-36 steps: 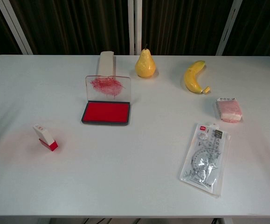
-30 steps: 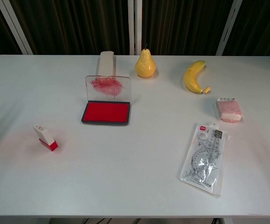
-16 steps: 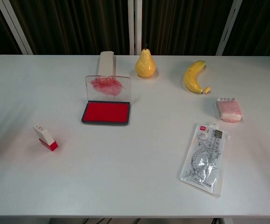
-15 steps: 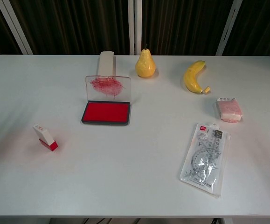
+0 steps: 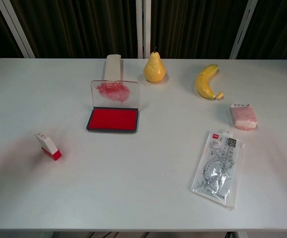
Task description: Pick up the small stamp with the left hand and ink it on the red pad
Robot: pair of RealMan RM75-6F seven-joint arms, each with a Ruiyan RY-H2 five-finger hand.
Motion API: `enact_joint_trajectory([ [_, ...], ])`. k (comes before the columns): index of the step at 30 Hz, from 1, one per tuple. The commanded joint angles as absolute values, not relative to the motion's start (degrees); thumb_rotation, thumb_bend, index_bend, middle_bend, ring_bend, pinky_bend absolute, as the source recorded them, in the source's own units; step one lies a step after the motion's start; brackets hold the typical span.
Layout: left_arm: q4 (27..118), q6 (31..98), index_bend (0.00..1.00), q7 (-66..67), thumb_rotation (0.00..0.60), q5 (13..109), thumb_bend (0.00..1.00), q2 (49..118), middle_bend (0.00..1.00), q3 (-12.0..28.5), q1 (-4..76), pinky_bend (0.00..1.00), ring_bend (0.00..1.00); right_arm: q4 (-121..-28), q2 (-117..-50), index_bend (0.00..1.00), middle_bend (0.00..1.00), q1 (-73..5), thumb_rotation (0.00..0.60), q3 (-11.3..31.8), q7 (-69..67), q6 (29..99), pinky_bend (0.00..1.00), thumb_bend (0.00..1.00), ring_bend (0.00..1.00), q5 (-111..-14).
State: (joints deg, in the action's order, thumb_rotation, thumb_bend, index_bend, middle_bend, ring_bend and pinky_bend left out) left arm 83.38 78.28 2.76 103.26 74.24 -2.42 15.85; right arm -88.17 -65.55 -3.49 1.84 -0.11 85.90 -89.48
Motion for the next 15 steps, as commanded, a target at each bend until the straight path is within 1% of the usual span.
enact_joint_trajectory([
  [1,78.4,74.9,0.18,6.4,0.6,106.8,0.06,80.3,0.26,-3.4,19.5,1.0,0.89,-87.7,-65.8,0.0,0.0,-3.5,0.6,1.5,-0.5,85.4,0.0,0.2,0.0,-89.3],
  [5,75.8,73.4,0.17,5.6,0.6,107.1,0.06,84.3,0.24,-3.2,21.6,1.0,0.9,-87.1,-65.9,0.0,0.0,-3.0,0.6,1.5,-1.3,86.5,0.0,0.2,0.0,-89.5],
  [12,71.5,71.3,0.17,5.7,0.6,106.9,0.06,88.6,0.23,-3.4,24.1,1.0,0.91,-86.4,-65.4,0.0,0.0,-2.3,0.6,1.9,-2.5,87.7,0.0,0.2,0.0,-88.9],
  [15,68.7,70.6,0.18,5.8,0.6,106.2,0.08,90.8,0.23,-3.2,24.9,1.0,0.91,-86.2,-65.5,0.0,0.0,-2.3,0.6,2.0,-2.8,87.5,0.0,0.2,0.0,-88.8],
])
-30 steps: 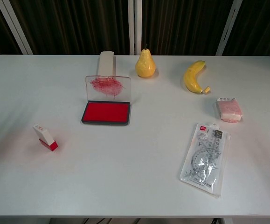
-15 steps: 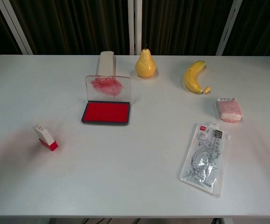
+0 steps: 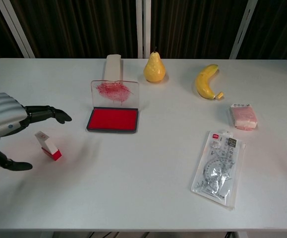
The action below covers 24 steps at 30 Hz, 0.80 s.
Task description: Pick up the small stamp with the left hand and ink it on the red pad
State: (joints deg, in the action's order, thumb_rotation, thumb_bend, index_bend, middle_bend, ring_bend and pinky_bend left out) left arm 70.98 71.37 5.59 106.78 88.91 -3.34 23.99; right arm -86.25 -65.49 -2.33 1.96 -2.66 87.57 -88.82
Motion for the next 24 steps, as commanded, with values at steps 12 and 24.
enact_joint_trajectory([
  [12,63.0,70.6,0.31,6.2,0.6,103.7,0.13,93.1,0.34,-3.7,25.7,1.0,0.92,-85.9,-65.2,0.0,0.0,-2.0,0.6,2.3,-3.5,88.2,0.0,0.2,0.0,-88.8],
  [24,57.9,74.5,0.43,0.4,0.6,104.3,0.21,95.3,0.44,-5.3,25.9,1.0,0.93,-86.2,-65.8,0.0,0.0,-2.0,0.6,2.7,-2.8,88.4,0.0,0.21,0.0,-88.4],
])
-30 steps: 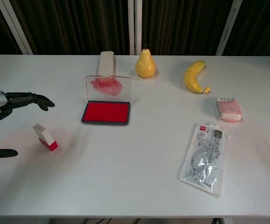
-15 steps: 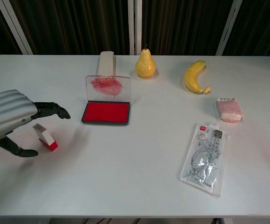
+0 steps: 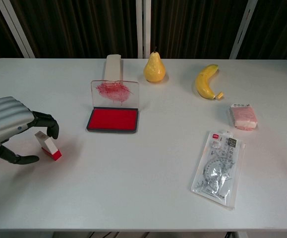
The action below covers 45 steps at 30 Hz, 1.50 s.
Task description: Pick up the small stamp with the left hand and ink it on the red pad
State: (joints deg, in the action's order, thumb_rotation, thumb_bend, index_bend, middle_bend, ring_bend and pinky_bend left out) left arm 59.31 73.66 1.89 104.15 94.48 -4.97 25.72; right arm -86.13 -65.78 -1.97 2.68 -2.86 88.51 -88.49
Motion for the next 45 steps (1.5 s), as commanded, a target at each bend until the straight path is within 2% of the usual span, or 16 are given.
enact_joint_trajectory([
  [1,57.5,74.6,0.43,0.0,0.6,104.2,0.22,95.5,0.44,-5.3,25.9,1.0,0.93,-86.2,-65.7,0.0,0.0,-2.0,0.6,2.6,-2.7,88.3,0.0,0.21,0.0,-88.4],
  [5,56.6,73.8,0.43,-1.5,0.6,103.7,0.28,96.1,0.44,-5.9,26.4,1.0,0.93,-86.6,-65.7,0.0,0.0,-2.0,0.6,2.5,-2.1,87.8,0.0,0.21,0.0,-88.2],
  [18,54.2,74.4,0.52,-1.7,0.6,102.9,0.29,97.6,0.54,-6.2,26.9,1.0,0.94,-87.2,-65.5,0.0,0.0,-2.2,0.6,2.3,-1.4,87.1,0.0,0.22,0.0,-88.3],
  [24,54.2,74.7,0.57,-1.4,0.6,102.3,0.36,97.8,0.58,-6.1,27.1,1.0,0.95,-87.1,-65.4,0.0,0.0,-2.2,0.6,2.3,-1.6,86.8,0.0,0.22,0.0,-88.0],
  [31,57.5,73.3,0.6,-2.2,0.6,101.0,0.39,96.3,0.61,-5.8,27.8,1.0,0.96,-86.9,-65.4,0.0,0.0,-2.1,0.6,2.4,-1.9,86.8,0.0,0.22,0.0,-87.9],
  [37,65.4,70.5,0.62,-4.0,0.6,99.0,0.41,92.5,0.63,-3.7,30.5,1.0,0.97,-87.1,-65.3,0.0,0.0,-2.1,0.6,2.5,-2.1,87.3,0.0,0.22,0.0,-88.2],
  [41,71.5,65.7,0.63,-7.6,0.6,96.5,0.42,90.0,0.64,-1.1,34.1,1.0,0.97,-87.0,-65.4,0.0,0.0,-2.0,0.6,2.4,-2.3,87.3,0.0,0.22,0.0,-88.2],
  [45,73.9,60.1,0.63,-9.9,0.6,94.0,0.43,90.0,0.65,2.4,38.8,1.0,0.98,-87.2,-65.3,0.0,0.0,-2.0,0.6,2.3,-2.2,87.4,0.0,0.22,0.0,-88.4],
])
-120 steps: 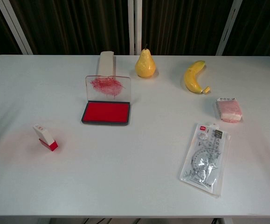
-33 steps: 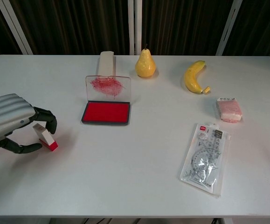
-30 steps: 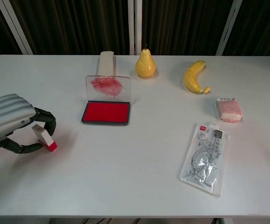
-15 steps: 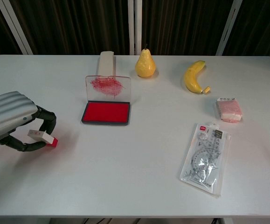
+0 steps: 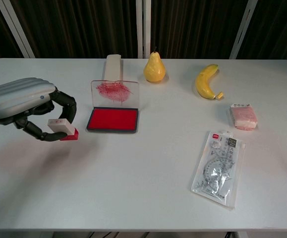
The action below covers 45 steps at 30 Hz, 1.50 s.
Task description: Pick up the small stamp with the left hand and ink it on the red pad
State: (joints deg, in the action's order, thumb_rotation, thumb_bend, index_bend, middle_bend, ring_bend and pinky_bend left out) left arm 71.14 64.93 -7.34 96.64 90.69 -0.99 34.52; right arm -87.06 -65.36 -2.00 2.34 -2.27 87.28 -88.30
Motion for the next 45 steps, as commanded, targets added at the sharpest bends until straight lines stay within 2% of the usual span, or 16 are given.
enact_joint_trajectory([
  [1,74.1,59.0,0.63,-10.2,0.6,93.4,0.43,90.4,0.65,3.3,39.9,1.0,0.98,-87.4,-65.1,0.0,0.0,-1.9,0.6,2.3,-2.1,87.5,0.0,0.22,0.0,-88.5],
  [8,67.8,51.5,0.63,-10.7,0.6,88.9,0.43,97.9,0.65,7.9,46.9,1.0,0.99,-88.6,-64.2,0.0,0.0,-1.3,0.6,2.3,-1.5,88.5,0.0,0.22,0.0,-88.5],
  [19,57.9,45.4,0.63,-11.2,0.6,82.1,0.43,104.9,0.64,10.4,50.6,1.0,1.0,-86.8,-64.5,0.0,0.0,-1.0,0.6,2.4,-3.4,88.4,0.0,0.22,0.0,-87.9],
  [38,50.0,43.5,0.63,-16.8,0.6,81.0,0.44,108.3,0.64,7.9,50.9,1.0,1.0,-86.4,-64.9,0.0,0.0,-1.4,0.6,2.4,-2.9,87.3,0.0,0.22,0.0,-87.7],
  [45,49.7,44.8,0.63,-18.8,0.6,81.0,0.45,107.9,0.64,8.3,50.8,1.0,1.0,-86.9,-64.6,0.0,0.0,-1.2,0.6,2.5,-2.5,87.8,0.0,0.22,0.0,-87.9],
])
